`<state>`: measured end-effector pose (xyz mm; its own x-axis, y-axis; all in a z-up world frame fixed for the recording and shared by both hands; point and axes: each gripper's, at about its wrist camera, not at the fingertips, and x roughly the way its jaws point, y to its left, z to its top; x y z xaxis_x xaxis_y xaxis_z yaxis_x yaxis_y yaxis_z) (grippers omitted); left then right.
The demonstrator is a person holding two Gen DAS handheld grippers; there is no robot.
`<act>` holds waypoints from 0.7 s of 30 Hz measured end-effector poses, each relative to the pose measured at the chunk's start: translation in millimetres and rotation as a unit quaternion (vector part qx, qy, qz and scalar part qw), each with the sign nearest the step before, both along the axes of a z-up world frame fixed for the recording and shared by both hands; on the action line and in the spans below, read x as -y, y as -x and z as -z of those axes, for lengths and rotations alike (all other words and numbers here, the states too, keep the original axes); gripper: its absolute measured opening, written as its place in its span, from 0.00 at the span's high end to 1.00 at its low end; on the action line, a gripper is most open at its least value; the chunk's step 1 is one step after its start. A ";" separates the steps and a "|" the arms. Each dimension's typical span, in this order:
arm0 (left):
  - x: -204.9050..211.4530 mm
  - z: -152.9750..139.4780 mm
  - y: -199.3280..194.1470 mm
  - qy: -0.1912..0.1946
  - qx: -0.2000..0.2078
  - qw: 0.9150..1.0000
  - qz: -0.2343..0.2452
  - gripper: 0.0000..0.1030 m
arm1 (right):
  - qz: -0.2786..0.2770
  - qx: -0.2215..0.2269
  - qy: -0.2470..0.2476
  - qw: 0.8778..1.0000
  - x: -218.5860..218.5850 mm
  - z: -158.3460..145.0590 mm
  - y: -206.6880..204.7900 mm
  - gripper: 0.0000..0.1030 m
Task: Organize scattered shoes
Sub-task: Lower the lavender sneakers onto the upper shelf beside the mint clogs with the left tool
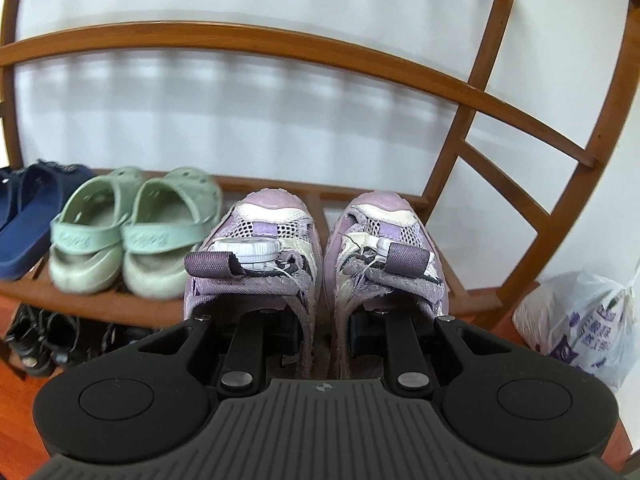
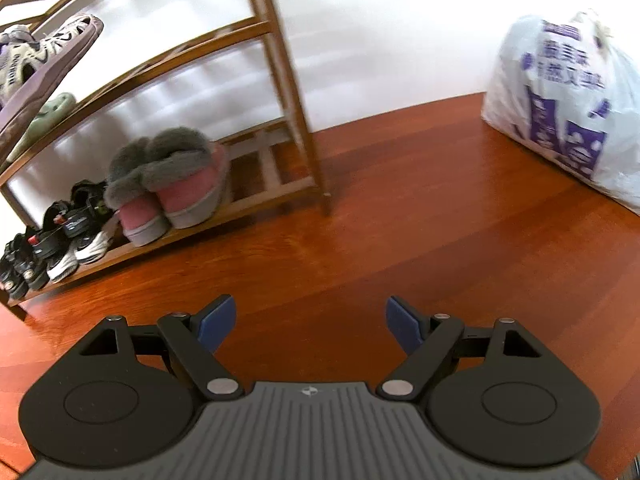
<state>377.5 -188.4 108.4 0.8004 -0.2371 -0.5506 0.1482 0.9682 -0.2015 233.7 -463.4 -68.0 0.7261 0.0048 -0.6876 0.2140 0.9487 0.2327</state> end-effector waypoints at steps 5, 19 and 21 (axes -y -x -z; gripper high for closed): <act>21.1 0.4 -26.1 -0.006 0.014 1.000 -0.012 0.77 | 0.018 -0.005 0.000 1.000 11.0 2.3 10.7 0.16; 53.3 10.0 -82.3 -0.032 0.051 0.997 -0.040 0.77 | 0.059 -0.022 -0.003 0.998 32.1 10.2 32.1 0.16; 53.9 12.1 -87.6 -0.033 0.054 0.997 -0.042 0.77 | 0.065 -0.024 -0.003 0.998 34.6 11.3 33.0 0.16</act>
<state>465.0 -242.4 96.3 0.8711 -0.1334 -0.4726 0.0839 0.9887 -0.1245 200.7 -498.0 -79.3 0.6875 -0.0824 -0.7215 0.3455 0.9110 0.2252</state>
